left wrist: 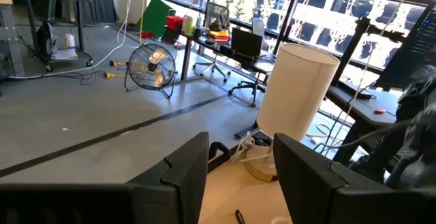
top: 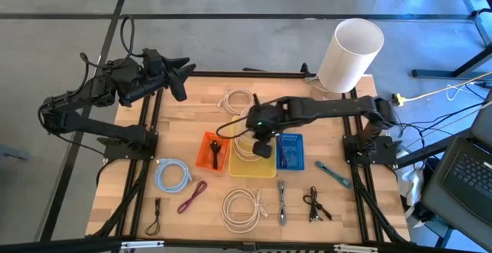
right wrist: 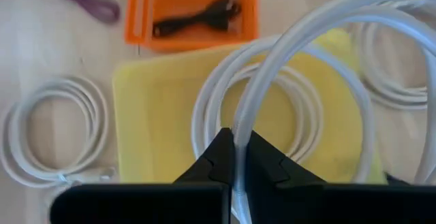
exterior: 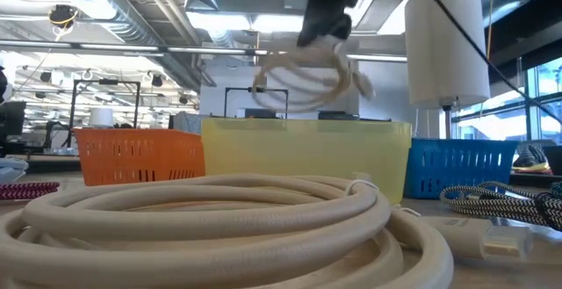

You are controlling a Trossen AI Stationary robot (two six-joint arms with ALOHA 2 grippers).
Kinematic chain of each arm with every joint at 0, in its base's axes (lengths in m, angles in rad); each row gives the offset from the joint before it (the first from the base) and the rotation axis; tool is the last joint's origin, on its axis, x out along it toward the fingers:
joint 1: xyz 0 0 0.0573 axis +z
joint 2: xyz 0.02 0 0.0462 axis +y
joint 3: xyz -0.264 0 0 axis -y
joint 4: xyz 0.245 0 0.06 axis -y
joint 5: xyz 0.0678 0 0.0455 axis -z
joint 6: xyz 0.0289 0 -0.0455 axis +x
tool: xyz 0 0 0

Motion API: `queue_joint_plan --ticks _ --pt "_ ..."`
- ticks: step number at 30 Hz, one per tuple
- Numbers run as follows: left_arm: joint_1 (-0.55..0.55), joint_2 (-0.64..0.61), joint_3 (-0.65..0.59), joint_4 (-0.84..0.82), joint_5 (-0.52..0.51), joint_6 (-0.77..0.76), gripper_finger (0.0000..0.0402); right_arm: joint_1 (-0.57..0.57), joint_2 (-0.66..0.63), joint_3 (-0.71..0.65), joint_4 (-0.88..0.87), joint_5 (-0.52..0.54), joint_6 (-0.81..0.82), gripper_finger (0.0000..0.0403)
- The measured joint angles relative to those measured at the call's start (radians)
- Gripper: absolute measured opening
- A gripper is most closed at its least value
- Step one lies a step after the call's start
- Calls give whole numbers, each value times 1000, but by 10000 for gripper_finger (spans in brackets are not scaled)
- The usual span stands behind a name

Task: Pick & Place USB Port
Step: Put the white usb cable into the yellow bin

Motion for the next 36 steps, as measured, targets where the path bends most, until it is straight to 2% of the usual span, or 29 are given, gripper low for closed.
queue_joint_plan --ticks 8,13,18,24,29,31,36 --pt "0 0 0 0 0 0 158 0 159 0 9 -34 -63 14" --pt "0 0 0 0 0 0 158 -15 230 0 87 -35 -79 14" --pt "0 0 0 0 0 0 158 -45 276 1 156 -35 -78 14" --pt "0 0 0 0 0 0 158 -69 331 1 168 -82 -75 14" --pt "0 0 0 0 0 0 158 -69 353 1 168 -80 -66 15" --pt "0 0 0 0 0 0 158 -69 353 1 179 -66 -44 33" --pt "0 0 0 0 0 0 158 -69 325 0 182 -45 3 109"
